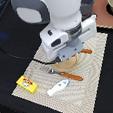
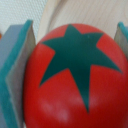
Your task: Interact with the objects in diverse but meaningful ways.
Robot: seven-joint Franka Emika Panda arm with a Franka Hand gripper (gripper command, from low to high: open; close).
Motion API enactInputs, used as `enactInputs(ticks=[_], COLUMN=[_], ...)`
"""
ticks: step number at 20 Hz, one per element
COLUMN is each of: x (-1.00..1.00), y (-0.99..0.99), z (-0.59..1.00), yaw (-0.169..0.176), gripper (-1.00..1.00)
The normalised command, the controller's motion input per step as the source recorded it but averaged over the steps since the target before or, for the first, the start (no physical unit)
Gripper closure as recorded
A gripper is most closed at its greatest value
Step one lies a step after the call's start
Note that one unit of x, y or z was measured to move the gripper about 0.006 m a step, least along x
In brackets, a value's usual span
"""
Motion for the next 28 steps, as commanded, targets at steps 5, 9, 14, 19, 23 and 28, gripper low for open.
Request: enactInputs(ticks=[5, 9, 14, 19, 23, 28], x=[-0.12, -0.04, -0.21, -0.61, -0.74, -0.65], y=[0.0, 0.0, 0.0, -0.01, -0.08, -0.27], z=[0.14, 0.75, 0.3, 0.46, 0.33, 0.15], yaw=[0.009, 0.028, 0.035, 0.088, 0.084, 0.058], gripper=[-1.0, -1.0, -1.0, -1.0, -1.0, -1.0])
